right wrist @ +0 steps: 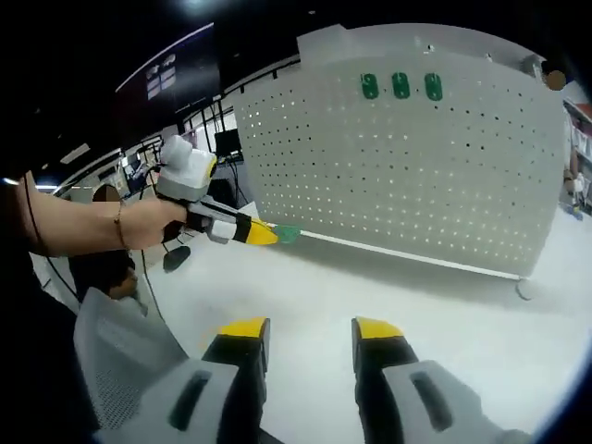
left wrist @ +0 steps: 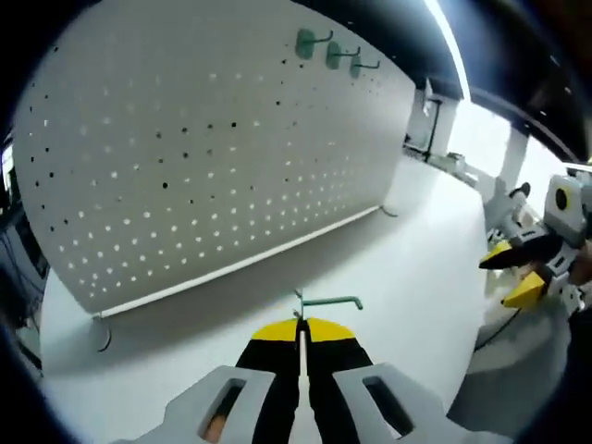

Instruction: Insert the hook assembly into the mounting plate slot until the hook locks in place.

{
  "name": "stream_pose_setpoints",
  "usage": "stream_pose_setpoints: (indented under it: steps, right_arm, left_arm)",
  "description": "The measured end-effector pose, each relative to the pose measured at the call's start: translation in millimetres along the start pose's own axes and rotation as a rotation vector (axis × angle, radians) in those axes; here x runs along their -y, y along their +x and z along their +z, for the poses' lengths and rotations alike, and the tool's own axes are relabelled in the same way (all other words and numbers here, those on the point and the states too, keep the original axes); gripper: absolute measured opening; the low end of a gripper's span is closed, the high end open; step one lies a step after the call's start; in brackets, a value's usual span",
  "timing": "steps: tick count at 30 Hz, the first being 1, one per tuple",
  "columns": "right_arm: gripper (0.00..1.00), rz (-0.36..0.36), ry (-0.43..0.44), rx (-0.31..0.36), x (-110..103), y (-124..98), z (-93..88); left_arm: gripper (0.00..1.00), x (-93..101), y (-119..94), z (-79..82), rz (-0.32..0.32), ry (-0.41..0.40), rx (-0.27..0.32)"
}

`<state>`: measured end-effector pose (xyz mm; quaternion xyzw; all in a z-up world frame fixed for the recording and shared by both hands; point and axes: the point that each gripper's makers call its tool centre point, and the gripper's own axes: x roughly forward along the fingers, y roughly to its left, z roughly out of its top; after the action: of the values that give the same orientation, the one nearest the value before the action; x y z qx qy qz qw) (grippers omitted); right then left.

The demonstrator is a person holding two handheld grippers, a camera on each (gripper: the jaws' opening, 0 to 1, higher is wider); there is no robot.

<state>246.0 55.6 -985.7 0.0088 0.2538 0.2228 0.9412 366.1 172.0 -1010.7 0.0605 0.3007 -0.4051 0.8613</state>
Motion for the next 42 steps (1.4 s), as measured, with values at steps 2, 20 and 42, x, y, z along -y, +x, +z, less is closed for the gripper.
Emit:
stream_pose_setpoints:
  steps: [2,20,42]
  right_arm:
    - [0.33,0.012,-0.020,0.013,-5.3,-1.0,6.0]
    - [0.30,0.211,-0.182,0.076,-68.4,26.1,52.3]
    - [0.30,0.334,-0.318,0.033,-106.0,48.9,61.8]
  left_arm:
    - [0.01,4.8,-7.6,1.2,-0.011,-0.004,-0.009]
    - [0.01,30.5,-57.1,3.9,-0.074,0.005,-0.126]
    - [0.01,36.8,-75.5,-16.8,-0.121,-0.079,-0.265]
